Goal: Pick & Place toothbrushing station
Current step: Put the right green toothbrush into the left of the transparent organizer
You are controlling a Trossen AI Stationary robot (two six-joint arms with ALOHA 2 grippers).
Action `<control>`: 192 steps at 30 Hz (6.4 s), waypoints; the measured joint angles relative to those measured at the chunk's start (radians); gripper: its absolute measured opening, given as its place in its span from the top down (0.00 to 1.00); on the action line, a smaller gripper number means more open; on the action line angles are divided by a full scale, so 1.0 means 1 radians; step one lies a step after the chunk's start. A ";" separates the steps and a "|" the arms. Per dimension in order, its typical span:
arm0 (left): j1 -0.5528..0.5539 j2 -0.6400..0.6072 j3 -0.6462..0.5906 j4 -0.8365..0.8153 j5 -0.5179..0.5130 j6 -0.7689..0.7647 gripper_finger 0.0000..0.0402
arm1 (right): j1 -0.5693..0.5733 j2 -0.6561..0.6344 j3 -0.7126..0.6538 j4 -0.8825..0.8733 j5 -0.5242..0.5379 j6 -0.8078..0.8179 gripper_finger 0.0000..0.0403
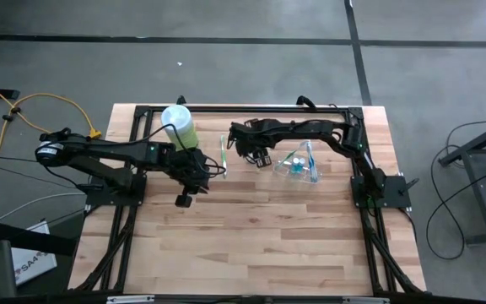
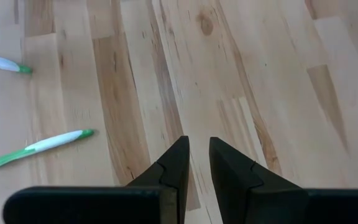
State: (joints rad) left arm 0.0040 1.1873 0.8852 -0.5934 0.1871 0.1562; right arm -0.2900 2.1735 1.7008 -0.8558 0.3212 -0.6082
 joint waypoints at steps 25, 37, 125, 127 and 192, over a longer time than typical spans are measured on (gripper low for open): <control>0.000 0.000 0.000 0.051 -0.001 0.000 0.86 | -0.086 0.000 0.000 -0.022 -0.204 -0.088 0.53; 0.000 0.000 0.000 0.052 -0.001 -0.035 0.86 | -0.092 0.000 0.000 -0.025 -0.241 -0.125 0.53; 0.000 0.000 0.000 0.086 -0.001 -0.085 0.86 | 0.004 -0.028 -0.138 0.259 0.013 -0.345 0.53; 0.000 0.000 0.000 0.086 -0.001 -0.087 0.86 | 0.003 -0.030 -0.136 0.265 -0.009 -0.348 0.53; 0.000 0.000 0.000 0.131 -0.001 -0.078 0.86 | -0.165 -0.058 -0.122 0.262 -0.435 -0.126 0.53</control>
State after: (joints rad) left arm 0.0044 1.1873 0.8848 -0.4629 0.1861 0.0784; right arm -0.4548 2.1156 1.5791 -0.5943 -0.1141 -0.7343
